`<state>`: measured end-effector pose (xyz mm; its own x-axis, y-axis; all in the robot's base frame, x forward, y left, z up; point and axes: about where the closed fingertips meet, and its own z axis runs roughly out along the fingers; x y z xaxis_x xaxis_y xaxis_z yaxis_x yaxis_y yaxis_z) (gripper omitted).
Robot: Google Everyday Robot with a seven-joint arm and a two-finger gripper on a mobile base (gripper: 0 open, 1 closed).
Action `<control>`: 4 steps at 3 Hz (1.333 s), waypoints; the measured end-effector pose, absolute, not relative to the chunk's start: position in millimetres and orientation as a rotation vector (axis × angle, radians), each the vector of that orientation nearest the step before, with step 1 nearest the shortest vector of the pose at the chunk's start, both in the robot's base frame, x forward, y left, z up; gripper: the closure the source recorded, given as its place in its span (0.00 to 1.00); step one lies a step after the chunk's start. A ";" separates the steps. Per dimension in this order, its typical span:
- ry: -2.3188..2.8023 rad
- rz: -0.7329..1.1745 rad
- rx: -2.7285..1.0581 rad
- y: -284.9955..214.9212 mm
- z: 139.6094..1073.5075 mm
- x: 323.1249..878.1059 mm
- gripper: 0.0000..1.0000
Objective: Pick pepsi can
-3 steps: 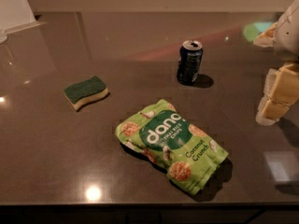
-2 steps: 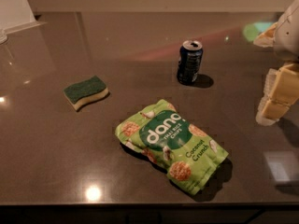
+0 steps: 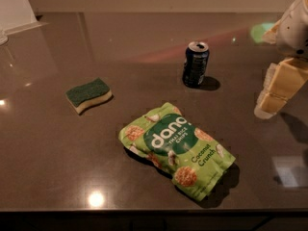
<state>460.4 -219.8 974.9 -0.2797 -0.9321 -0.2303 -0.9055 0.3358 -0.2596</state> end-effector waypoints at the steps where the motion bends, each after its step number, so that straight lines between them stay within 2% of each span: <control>1: 2.292 -0.080 -1.533 -228.1 965.3 491.6 0.00; 3: 2.258 0.043 -1.378 -226.2 929.0 582.2 0.00; 4: 2.220 0.116 -1.359 -208.0 912.2 616.4 0.00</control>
Offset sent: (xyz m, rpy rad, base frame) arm 0.1248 -0.0181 -0.0412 0.1934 -0.0571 -0.1467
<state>616.4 -208.0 912.2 -0.3534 -0.8038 -0.4785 -0.8493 0.4901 -0.1960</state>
